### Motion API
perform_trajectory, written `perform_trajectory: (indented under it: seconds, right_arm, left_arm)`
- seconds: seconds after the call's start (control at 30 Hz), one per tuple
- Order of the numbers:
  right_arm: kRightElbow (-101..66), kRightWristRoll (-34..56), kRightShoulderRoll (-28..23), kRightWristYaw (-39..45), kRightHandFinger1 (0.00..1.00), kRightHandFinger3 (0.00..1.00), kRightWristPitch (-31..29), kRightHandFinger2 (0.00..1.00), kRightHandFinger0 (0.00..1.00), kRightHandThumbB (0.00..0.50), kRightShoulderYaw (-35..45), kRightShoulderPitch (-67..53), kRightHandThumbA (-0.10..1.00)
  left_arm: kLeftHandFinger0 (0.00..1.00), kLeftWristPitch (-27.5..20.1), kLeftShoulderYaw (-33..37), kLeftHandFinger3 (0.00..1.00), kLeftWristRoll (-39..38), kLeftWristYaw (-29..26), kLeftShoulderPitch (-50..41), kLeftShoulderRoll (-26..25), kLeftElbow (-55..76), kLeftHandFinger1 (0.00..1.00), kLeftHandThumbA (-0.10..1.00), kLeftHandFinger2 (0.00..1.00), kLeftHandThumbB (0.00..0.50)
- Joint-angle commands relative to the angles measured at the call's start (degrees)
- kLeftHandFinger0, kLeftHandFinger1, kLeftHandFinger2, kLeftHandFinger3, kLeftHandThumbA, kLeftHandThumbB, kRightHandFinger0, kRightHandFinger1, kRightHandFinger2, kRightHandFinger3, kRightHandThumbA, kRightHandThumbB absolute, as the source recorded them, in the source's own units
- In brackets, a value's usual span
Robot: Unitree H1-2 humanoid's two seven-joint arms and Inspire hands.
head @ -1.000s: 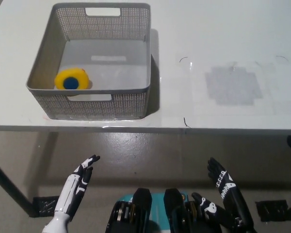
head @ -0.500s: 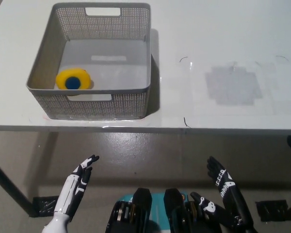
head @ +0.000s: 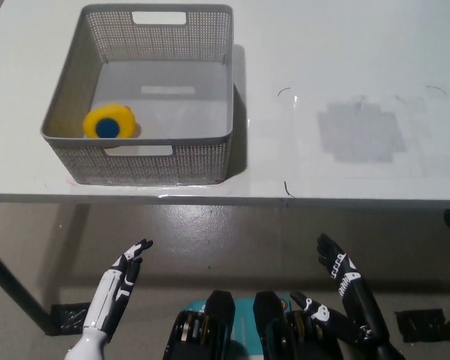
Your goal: Use the right hand to pick up a yellow duck toy and place it into a container on the left hand side
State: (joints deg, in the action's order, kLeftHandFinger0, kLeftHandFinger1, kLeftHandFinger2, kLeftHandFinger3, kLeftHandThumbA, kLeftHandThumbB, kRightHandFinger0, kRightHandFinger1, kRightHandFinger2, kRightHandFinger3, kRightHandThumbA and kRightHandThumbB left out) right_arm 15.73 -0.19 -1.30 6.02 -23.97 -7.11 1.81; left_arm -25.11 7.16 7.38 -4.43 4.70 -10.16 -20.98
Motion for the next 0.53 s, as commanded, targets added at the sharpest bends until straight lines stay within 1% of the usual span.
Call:
perform_trajectory:
  seconds: [0.0,0.1,0.2,0.27,0.3,0.33,0.4,0.5]
  right_arm:
    - [0.2,-1.2,0.0,-0.2,1.0,1.0,-3.0,1.0,1.0,0.351,-0.1,2.2,1.0]
    - [0.0,-1.4,0.0,-0.3,1.0,1.0,-3.0,1.0,1.0,0.356,0.1,1.8,1.0]
    - [0.2,-1.6,-0.1,-0.5,1.0,1.0,-3.0,1.0,1.0,0.329,0.2,2.0,1.0]
    - [0.3,-1.7,-0.1,-0.3,1.0,1.0,-3.0,1.0,1.0,0.331,0.1,1.9,1.0]
    - [0.5,-1.4,0.0,-0.1,1.0,1.0,-2.9,1.0,1.0,0.353,0.0,1.9,1.0]
    - [0.5,-1.4,0.0,-0.1,1.0,1.0,-2.9,1.0,1.0,0.36,0.0,1.9,1.0]
    - [0.7,-1.9,0.2,-0.3,1.0,1.0,-3.0,1.0,1.0,0.351,-0.3,1.7,1.0]
    - [0.7,-2.0,0.2,-0.4,1.0,1.0,-3.0,1.0,1.0,0.356,-0.2,1.6,1.0]
  left_arm:
    - [1.0,-1.8,-0.5,1.0,-0.3,-1.5,1.3,-0.1,1.0,1.0,1.0,1.0,0.5]
    - [1.0,-1.8,-0.4,1.0,-0.2,-1.4,1.0,-0.1,1.0,1.0,1.0,1.0,0.5]
    - [1.0,-1.8,-0.4,1.0,0.0,-1.6,1.2,-0.1,1.0,1.0,1.0,1.0,0.5]
    - [1.0,-1.8,-0.4,1.0,0.2,-1.7,0.7,-0.2,1.2,1.0,1.0,1.0,0.5]
    - [1.0,-1.8,-0.5,1.0,0.1,-1.7,0.5,-0.2,1.2,1.0,1.0,1.0,0.5]
    - [1.0,-1.8,-0.5,1.0,-0.1,-1.5,0.4,-0.2,1.2,1.0,1.0,1.0,0.5]
    - [1.0,-1.8,-0.4,1.0,0.0,-1.5,-0.1,-0.5,1.5,1.0,1.0,1.0,0.5]
    - [1.0,-1.8,-0.3,1.0,-0.1,-1.4,0.0,-0.5,1.5,1.0,1.0,1.0,0.5]
